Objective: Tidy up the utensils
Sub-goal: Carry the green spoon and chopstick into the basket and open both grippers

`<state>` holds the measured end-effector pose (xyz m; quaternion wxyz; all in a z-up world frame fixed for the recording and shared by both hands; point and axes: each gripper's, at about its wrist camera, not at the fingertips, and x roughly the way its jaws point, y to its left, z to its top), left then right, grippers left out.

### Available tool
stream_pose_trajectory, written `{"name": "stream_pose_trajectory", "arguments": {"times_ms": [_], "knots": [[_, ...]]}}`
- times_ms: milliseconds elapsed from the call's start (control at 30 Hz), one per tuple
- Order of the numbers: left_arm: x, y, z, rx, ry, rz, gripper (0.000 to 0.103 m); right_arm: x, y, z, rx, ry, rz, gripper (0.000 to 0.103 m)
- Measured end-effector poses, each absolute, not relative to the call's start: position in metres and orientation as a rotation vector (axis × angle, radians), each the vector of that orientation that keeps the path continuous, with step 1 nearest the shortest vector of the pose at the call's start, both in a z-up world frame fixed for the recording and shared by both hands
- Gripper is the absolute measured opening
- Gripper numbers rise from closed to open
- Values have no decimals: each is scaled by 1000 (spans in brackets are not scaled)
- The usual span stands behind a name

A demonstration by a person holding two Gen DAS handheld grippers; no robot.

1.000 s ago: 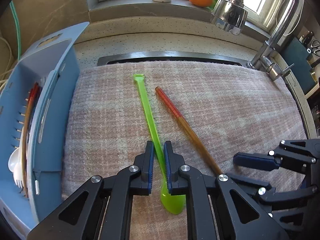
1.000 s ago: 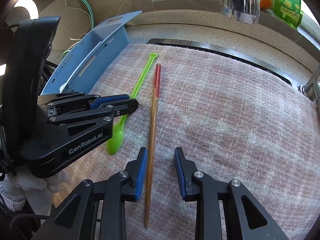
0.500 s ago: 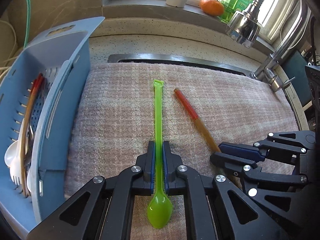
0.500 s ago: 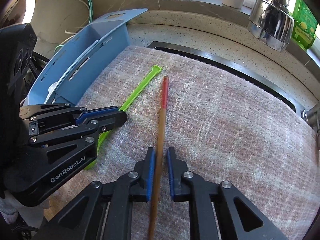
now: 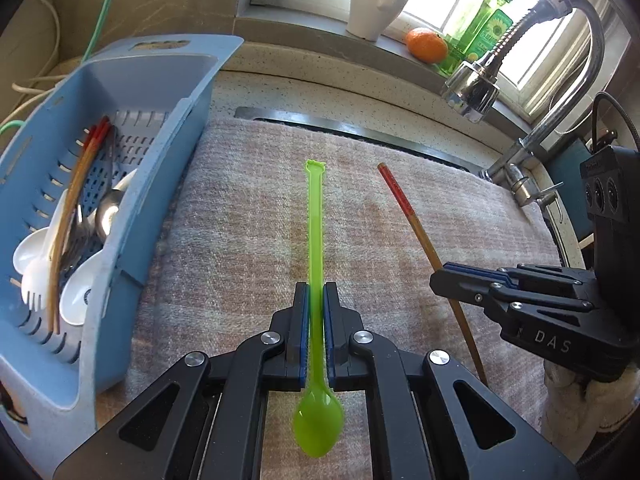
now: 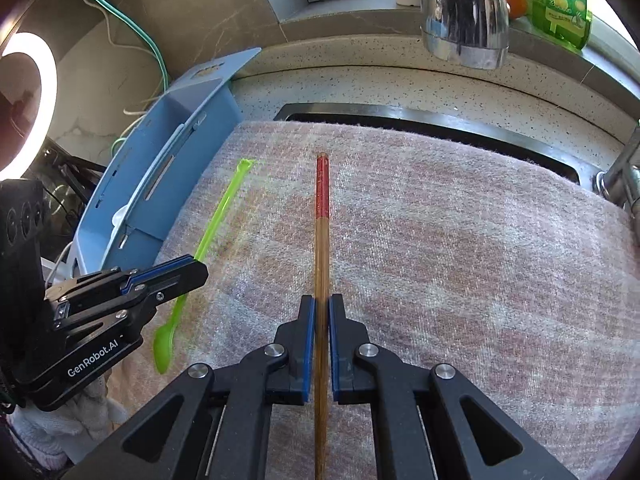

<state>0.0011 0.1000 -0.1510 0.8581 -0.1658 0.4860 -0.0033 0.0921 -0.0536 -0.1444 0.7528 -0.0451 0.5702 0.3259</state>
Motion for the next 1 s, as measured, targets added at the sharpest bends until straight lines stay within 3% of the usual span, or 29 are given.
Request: {"name": "stream_pose_trajectory", "arguments": {"times_ms": [600,1000], "knots": [[-27,183,-86,-317,893,116,6,100,30,-59,26,1115,858,6],[-23,251,-92,-334,897,184,6,106,130,-62,33,1135,907,6]]}}
